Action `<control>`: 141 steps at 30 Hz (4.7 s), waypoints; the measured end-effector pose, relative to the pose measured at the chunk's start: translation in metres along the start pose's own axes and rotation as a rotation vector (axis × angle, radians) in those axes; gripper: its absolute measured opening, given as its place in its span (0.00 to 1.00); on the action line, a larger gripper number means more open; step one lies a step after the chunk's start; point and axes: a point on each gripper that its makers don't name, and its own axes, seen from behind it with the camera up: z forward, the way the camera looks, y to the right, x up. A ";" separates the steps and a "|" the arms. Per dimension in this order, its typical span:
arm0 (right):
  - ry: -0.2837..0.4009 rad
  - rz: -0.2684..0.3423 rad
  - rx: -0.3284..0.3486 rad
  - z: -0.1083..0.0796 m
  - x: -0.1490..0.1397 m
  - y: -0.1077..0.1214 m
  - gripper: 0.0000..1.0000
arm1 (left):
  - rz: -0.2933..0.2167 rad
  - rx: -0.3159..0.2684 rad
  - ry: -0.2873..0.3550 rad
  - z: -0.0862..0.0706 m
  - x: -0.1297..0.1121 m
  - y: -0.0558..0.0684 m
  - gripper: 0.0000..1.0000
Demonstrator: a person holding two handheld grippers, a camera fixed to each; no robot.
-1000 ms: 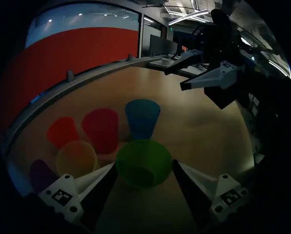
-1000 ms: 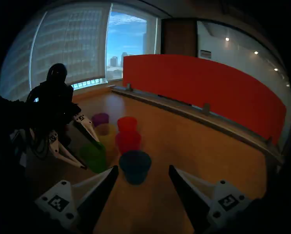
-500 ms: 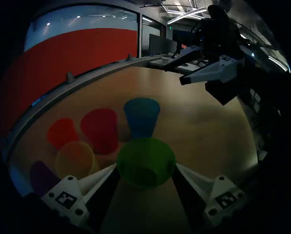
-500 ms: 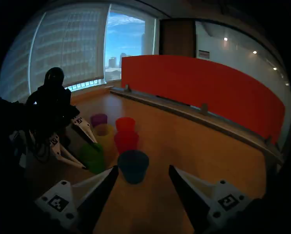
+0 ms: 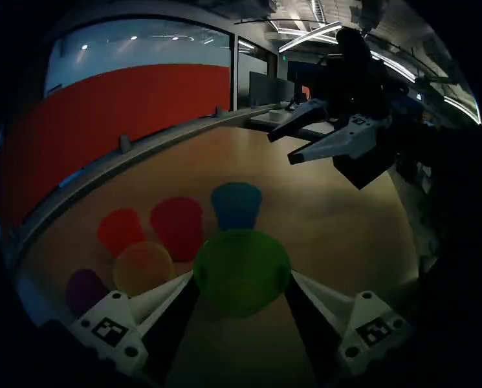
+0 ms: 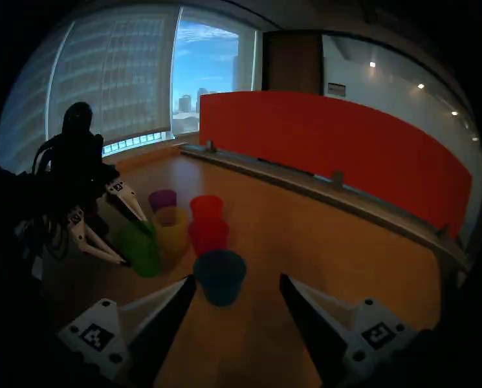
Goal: Pour water
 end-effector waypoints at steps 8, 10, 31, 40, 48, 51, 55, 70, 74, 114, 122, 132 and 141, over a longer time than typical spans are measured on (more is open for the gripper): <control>-0.003 -0.003 0.000 0.004 0.001 -0.002 1.00 | -0.025 0.033 0.067 -0.028 0.021 -0.013 0.86; -0.003 -0.004 0.000 0.005 0.001 -0.003 1.00 | -0.030 0.050 0.088 -0.036 0.027 -0.018 0.86; -0.006 -0.012 0.019 0.021 0.005 -0.015 1.00 | -0.046 0.152 0.274 -0.101 0.061 -0.044 0.87; -0.016 -0.015 0.034 0.030 0.004 -0.022 1.00 | -0.081 0.174 0.367 -0.118 0.066 -0.051 0.87; -0.036 -0.027 0.047 0.041 -0.001 -0.028 1.00 | -0.084 0.199 0.405 -0.133 0.066 -0.059 0.87; -0.046 -0.032 0.051 0.044 -0.005 -0.030 1.00 | -0.077 0.203 0.410 -0.138 0.065 -0.059 0.86; -0.057 -0.040 0.055 0.049 -0.009 -0.032 1.00 | -0.070 0.207 0.417 -0.142 0.063 -0.060 0.87; -0.115 -0.076 0.032 0.070 -0.033 -0.029 1.00 | -0.093 0.232 0.456 -0.151 0.055 -0.070 0.86; -0.119 -0.074 0.023 0.079 -0.037 -0.027 1.00 | -0.101 0.234 0.461 -0.152 0.054 -0.071 0.86; 0.031 -0.027 0.067 0.077 0.012 -0.039 0.92 | -0.099 0.242 0.438 -0.157 0.048 -0.068 0.86; 0.136 -0.035 0.053 0.059 0.049 -0.042 0.92 | -0.104 0.243 0.442 -0.160 0.049 -0.067 0.86; 0.250 -0.005 0.041 0.047 0.079 -0.039 0.92 | -0.096 0.236 0.443 -0.160 0.053 -0.063 0.86; 0.333 -0.019 0.036 0.040 0.103 -0.041 0.93 | -0.101 0.227 0.445 -0.158 0.053 -0.062 0.86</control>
